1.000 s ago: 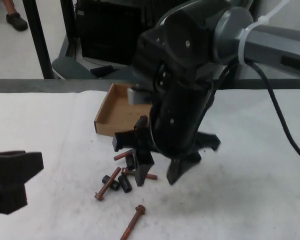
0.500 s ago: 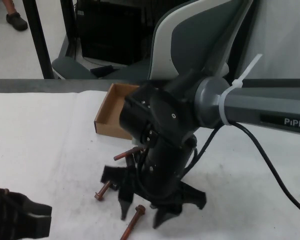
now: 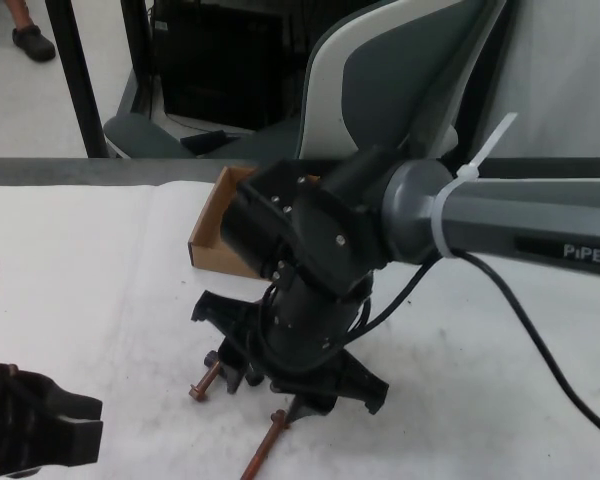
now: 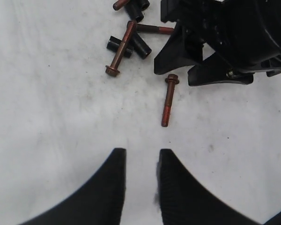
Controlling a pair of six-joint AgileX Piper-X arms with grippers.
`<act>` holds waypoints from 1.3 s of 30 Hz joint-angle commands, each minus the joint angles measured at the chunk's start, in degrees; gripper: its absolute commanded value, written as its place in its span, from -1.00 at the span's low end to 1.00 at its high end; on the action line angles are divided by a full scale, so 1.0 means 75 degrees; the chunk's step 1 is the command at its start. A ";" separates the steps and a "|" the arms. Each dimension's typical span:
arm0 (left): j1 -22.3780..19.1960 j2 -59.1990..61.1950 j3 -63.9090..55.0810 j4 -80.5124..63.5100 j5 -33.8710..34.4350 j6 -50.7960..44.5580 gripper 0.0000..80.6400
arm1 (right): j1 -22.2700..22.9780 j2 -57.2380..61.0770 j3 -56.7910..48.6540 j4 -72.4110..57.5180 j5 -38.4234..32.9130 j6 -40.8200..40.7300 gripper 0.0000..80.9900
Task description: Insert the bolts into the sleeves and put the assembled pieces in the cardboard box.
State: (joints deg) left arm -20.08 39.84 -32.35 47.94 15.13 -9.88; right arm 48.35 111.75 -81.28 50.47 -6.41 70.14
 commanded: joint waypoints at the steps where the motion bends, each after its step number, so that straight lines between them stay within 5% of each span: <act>1: 0.0013 0.0020 -0.0091 -0.0030 -0.0091 0.0073 -0.42 | 0.0051 0.0064 0.0013 -0.0028 0.0071 0.0060 0.36; 16: 0.0013 0.0020 -0.0091 -0.0030 -0.0091 0.0149 -0.42 | 0.0218 0.0413 0.0013 0.0032 0.1578 0.0603 0.36; 39: 0.0013 0.0020 -0.0091 -0.0030 -0.0128 0.0163 -0.42 | 0.0553 0.0762 0.0013 0.0759 0.0855 0.1009 0.26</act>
State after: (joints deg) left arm -20.08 39.84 -32.35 47.94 14.70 -8.82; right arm 51.78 116.46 -81.62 53.42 2.69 77.21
